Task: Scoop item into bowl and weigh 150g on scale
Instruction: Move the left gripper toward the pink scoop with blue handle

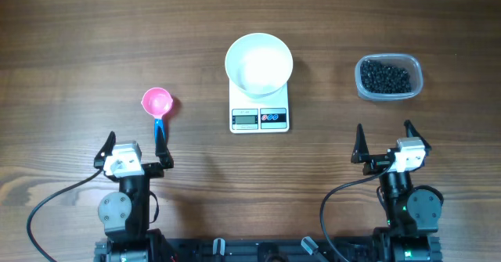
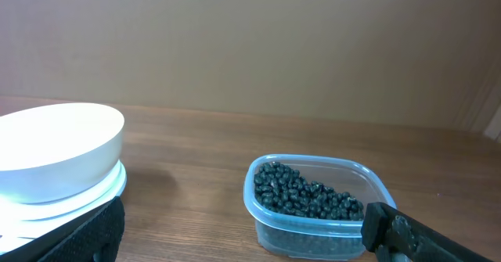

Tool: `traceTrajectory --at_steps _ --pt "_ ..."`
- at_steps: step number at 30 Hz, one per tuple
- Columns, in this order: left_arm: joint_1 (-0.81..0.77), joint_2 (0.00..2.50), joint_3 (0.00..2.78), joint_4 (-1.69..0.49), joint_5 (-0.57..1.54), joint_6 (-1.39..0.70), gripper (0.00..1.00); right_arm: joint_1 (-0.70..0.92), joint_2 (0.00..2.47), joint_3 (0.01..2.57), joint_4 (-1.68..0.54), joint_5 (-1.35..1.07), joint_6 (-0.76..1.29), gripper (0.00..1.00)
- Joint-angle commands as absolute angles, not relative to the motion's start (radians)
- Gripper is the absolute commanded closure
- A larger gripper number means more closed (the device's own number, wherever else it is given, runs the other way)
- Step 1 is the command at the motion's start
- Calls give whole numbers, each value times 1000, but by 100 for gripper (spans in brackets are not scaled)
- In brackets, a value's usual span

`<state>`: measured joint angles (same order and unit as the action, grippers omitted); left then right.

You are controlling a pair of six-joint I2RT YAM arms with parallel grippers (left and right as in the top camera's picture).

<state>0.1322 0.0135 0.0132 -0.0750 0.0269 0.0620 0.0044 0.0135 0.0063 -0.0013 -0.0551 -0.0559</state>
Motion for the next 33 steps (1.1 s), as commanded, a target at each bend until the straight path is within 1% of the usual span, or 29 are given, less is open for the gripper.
traceTrajectory --at_steps 1,27,28,29,32,33 --pt "131 3 6 -76 25 48 0 8 7 5 1 -52 -46 0" --pt "131 3 6 -65 30 44 0 8 7 5 1 -52 -46 0" --pt "131 3 6 -64 105 36 0 8 7 5 1 -52 -46 0" --pt "131 3 6 -54 223 36 0 8 7 5 1 -52 -46 0" --pt "131 3 28 20 624 -6 0 8 7 5 1 -52 -46 0" --pt "131 3 56 45 673 -67 0 8 7 5 1 -52 -46 0"
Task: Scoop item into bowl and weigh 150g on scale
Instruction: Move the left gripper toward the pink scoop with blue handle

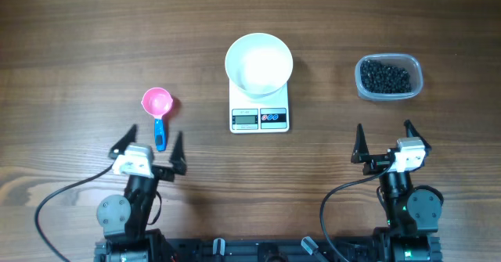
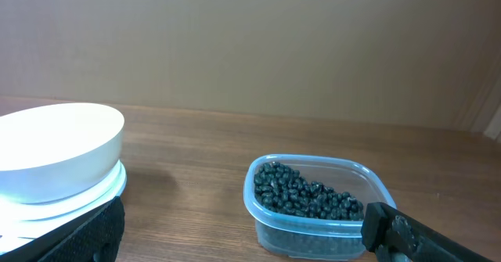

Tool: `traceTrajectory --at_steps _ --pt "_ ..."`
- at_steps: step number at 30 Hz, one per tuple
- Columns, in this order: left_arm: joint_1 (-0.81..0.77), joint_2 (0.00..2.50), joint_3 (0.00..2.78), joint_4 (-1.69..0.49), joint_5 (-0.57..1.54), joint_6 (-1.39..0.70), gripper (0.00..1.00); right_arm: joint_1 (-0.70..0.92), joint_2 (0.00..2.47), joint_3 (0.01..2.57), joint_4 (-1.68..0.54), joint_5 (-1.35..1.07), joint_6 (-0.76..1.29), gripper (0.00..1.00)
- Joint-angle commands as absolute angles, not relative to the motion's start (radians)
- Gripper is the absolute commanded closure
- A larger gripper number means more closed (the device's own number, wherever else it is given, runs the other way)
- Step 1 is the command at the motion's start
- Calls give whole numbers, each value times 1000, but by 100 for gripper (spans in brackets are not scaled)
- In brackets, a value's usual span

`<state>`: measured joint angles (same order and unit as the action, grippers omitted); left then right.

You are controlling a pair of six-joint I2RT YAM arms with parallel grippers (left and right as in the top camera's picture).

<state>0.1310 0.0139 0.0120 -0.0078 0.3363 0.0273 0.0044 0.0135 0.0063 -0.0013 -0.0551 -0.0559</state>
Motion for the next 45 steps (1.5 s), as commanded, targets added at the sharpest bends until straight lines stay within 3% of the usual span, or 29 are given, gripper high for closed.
traceTrajectory --at_steps 1,4,7,11,15,22,26,29,45 --pt "131 3 97 41 673 -113 0 8 7 5 1 -52 -46 0" --pt "131 5 263 -51 673 -124 0 8 7 5 1 -52 -46 0" --pt "131 95 550 -276 679 -119 0 8 7 5 1 -52 -46 0" --pt "131 416 935 -565 900 -112 0 8 7 5 1 -52 -46 0" --pt "131 755 1209 -918 928 -110 0 8 7 5 1 -52 -46 0" --pt "123 984 1247 -1040 968 -143 0 8 7 5 1 -52 -46 0" --pt "-27 1053 1407 -1251 520 -171 0 8 7 5 1 -52 -46 0" --pt "-104 1066 1440 -1295 334 -278 0 8 7 5 1 -52 -46 0" --pt "-104 1068 1440 -1422 332 -278 0 8 7 5 1 -52 -46 0"
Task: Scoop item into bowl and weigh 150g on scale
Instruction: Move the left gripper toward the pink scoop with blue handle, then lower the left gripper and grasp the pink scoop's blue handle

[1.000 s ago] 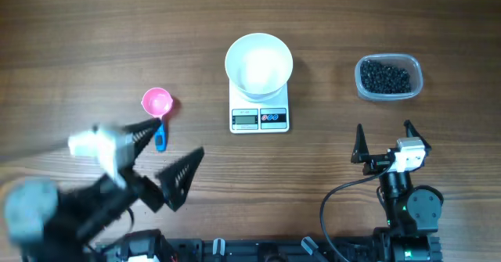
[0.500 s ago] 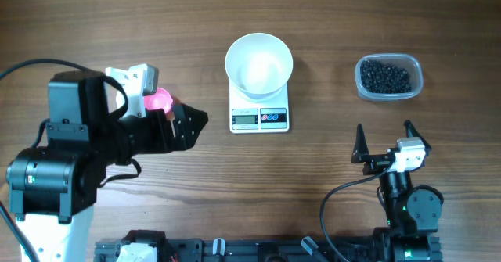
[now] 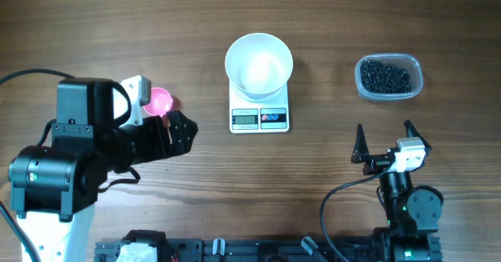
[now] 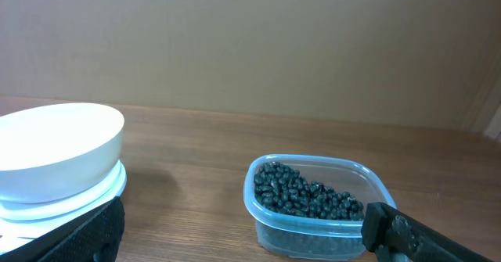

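Note:
A white bowl [image 3: 259,62] stands on the white scale [image 3: 259,118] at the table's middle. At the right, a clear tub of black beans [image 3: 389,77] rests on the wood. The pink scoop [image 3: 160,100] lies left of the scale, its blue handle hidden under my raised left arm. My left gripper [image 3: 175,131] hangs over that handle, its dark fingers apart. Near the front edge my right gripper [image 3: 383,141] is open and holds nothing. The right wrist view shows the bowl [image 4: 55,148] at left and the tub [image 4: 317,207] between the fingers [image 4: 407,235].
The left arm's body [image 3: 55,176] fills the front left of the overhead view and covers the table there. Cables run from both arm bases [image 3: 407,207] along the front edge. Bare wood lies between scale and tub.
My left arm has risen from its low pose at the front edge and reached out over the scoop's handle. The right arm, bowl, scale and tub are unchanged.
Both arms first rested low at the front edge, grippers open. Then the left gripper had turned and tipped towards the scoop. Now the left arm is raised over the scoop's handle. The right arm has kept still throughout.

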Tool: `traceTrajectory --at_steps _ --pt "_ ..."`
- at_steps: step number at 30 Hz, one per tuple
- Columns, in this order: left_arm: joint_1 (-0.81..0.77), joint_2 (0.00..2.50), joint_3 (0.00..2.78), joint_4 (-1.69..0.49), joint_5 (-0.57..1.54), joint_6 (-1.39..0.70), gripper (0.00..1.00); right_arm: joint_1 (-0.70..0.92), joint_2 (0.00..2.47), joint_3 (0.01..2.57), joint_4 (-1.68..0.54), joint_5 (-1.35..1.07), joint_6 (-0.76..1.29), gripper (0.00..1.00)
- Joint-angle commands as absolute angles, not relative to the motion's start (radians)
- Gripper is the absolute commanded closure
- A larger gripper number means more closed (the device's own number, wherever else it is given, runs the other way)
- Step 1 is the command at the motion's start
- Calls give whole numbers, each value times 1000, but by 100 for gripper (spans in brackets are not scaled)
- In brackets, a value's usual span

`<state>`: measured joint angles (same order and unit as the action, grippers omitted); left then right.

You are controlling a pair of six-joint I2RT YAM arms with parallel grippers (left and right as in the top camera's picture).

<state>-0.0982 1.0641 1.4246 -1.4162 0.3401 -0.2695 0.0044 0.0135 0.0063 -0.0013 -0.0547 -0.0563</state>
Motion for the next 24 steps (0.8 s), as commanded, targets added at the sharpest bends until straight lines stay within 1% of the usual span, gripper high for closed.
traceTrajectory --at_steps 1,19,24 --pt "-104 1068 1440 -1422 332 -278 0 8 7 5 1 -52 -46 0" --pt "-104 1068 1440 -1435 332 -278 0 8 7 5 1 -52 -46 0" --pt "-104 1073 1440 -1476 339 -277 0 8 7 5 1 -52 -46 0"
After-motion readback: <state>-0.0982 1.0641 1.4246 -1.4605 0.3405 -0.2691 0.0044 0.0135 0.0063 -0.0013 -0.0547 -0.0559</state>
